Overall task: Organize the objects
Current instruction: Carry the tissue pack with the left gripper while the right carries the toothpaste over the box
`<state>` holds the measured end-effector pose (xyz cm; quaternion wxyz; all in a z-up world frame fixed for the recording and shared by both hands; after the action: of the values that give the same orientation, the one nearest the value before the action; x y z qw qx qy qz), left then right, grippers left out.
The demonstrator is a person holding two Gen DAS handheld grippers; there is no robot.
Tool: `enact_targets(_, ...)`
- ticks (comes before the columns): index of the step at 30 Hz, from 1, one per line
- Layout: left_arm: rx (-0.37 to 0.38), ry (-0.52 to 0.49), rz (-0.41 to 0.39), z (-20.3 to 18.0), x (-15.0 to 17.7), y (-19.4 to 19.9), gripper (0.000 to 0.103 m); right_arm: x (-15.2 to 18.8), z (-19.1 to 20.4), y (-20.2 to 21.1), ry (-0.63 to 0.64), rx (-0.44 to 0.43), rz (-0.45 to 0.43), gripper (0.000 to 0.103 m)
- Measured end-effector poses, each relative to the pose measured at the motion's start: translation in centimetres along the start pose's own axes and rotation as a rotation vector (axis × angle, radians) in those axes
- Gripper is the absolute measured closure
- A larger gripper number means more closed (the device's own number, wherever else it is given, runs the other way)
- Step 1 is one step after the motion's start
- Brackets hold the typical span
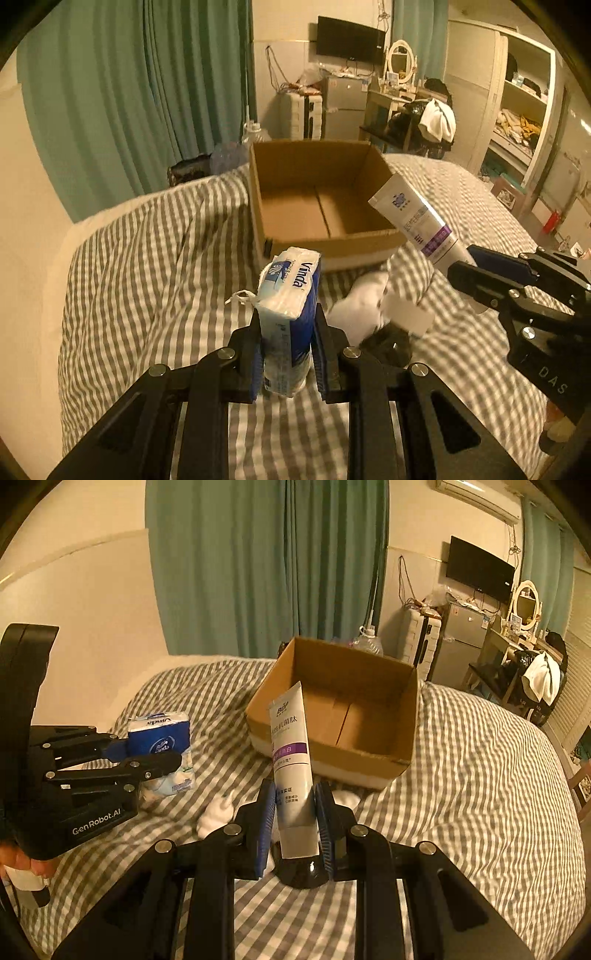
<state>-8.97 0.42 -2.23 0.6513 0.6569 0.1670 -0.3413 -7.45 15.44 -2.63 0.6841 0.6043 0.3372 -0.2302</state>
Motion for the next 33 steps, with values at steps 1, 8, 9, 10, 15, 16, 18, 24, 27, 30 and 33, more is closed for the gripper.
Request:
enact_targets(1,0.001,-0.004,-0.005,-0.2,-0.4,-0.1,0.081,-0.4,-0.4,0.0,-0.002,-0.001,-0.006,0.081)
enact_targets(8,0.024,-0.006,-0.017,-1.1,-3.7,-1.6,0.081,-2.7,-2.3,-0.5,-0.033,0.011,-0.034,0.081)
enact_targets(9,0.030,-0.006,-0.016,-1.2,-4.3,-2.1,0.081,-3.1,-2.6,-0.7,-0.037,0.010,-0.034,0.081)
enact_targets(10,0.032,-0.007,-0.017,-1.3,-4.8,-2.4,0.081,-3.3,-2.9,-0.9,-0.040,0.009,-0.034,0.081)
enact_targets(15,0.040,-0.025,-0.038,-1.5,-7.0,-3.7,0.081,-4.6,-3.7,-2.5,-0.049,0.007,-0.022,0.081)
enact_targets(16,0.038,-0.029,-0.041,-1.6,-7.3,-3.9,0.081,-4.8,-3.8,-2.9,-0.048,0.008,-0.020,0.081)
enact_targets(18,0.037,-0.044,-0.042,-1.8,-8.1,-4.6,0.081,-5.1,-4.2,-3.6,-0.048,0.009,-0.017,0.081)
enact_targets(24,0.029,-0.073,-0.039,-2.2,-10.1,-7.2,0.081,-7.0,-5.3,-5.9,-0.061,0.002,-0.016,0.081)
enact_targets(27,0.019,-0.076,-0.037,-2.2,-11.2,-8.6,0.081,-7.7,-6.2,-7.3,-0.063,0.006,-0.008,0.081)
enact_targets(30,0.021,-0.087,-0.027,-2.3,-11.6,-9.9,0.081,-8.2,-7.4,-8.8,-0.083,0.007,-0.002,0.081)
enact_targets(33,0.020,-0.108,-0.018,-2.8,-11.9,-11.4,0.081,-8.5,-8.5,-10.1,-0.100,0.013,0.008,0.081)
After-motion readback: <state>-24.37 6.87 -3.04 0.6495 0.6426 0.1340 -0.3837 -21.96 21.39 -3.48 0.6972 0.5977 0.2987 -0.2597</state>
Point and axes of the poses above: each gripper's, at about its wrist camera, not at the fingertips, and y roughly against the way its jaws point, z to its left, x to its underside, the point moved 1 cm from there along -y, roughly the way its jaws point, and after that the axes turned 6 degrees about -x, right-handed, at the moved point
